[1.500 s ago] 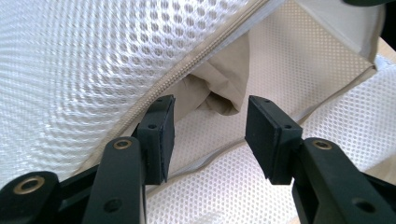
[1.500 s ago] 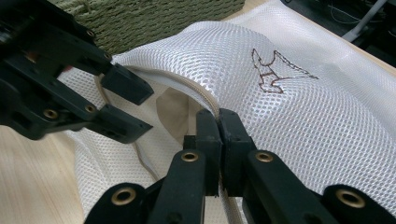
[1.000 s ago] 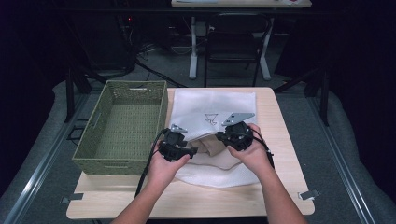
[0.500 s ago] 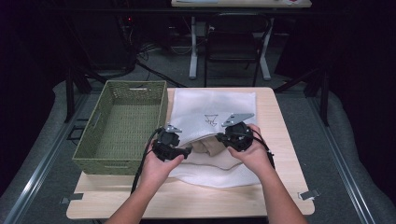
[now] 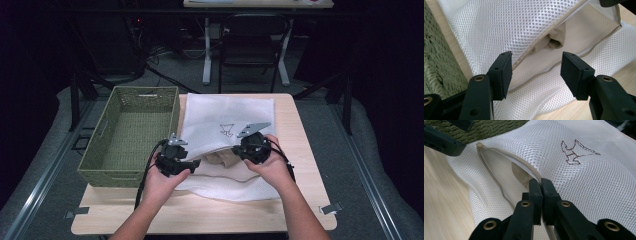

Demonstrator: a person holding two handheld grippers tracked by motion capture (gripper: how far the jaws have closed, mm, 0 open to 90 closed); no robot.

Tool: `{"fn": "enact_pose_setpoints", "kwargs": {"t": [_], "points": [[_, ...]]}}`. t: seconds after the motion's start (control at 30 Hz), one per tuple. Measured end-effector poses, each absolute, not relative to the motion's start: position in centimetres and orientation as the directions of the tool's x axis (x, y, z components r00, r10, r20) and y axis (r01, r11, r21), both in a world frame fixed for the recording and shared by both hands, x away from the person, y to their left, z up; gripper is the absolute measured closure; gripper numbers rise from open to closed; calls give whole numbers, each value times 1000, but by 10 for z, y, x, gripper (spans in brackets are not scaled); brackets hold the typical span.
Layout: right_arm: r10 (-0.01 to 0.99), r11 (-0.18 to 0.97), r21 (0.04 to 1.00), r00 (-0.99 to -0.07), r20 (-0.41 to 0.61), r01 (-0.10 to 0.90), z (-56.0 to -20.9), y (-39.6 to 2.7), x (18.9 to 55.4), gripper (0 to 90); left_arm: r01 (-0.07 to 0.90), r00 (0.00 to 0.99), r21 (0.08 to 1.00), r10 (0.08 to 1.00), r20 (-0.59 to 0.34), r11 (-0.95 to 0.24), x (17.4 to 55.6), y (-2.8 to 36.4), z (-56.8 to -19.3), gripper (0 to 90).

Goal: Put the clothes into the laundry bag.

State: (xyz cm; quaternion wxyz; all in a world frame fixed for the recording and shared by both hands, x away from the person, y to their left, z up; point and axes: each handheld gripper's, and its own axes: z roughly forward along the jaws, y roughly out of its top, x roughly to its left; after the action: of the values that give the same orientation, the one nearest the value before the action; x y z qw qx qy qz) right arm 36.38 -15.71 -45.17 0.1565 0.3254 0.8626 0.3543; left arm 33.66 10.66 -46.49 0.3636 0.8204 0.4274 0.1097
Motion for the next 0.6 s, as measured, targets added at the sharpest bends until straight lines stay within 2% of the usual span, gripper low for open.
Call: {"fn": "enact_pose_setpoints", "kwargs": {"t": [0.6], "points": [[675, 508, 716, -738, 14, 478, -468, -176, 362, 876, 614, 625, 697, 768, -142, -370, 329, 115, -468, 429]]}}
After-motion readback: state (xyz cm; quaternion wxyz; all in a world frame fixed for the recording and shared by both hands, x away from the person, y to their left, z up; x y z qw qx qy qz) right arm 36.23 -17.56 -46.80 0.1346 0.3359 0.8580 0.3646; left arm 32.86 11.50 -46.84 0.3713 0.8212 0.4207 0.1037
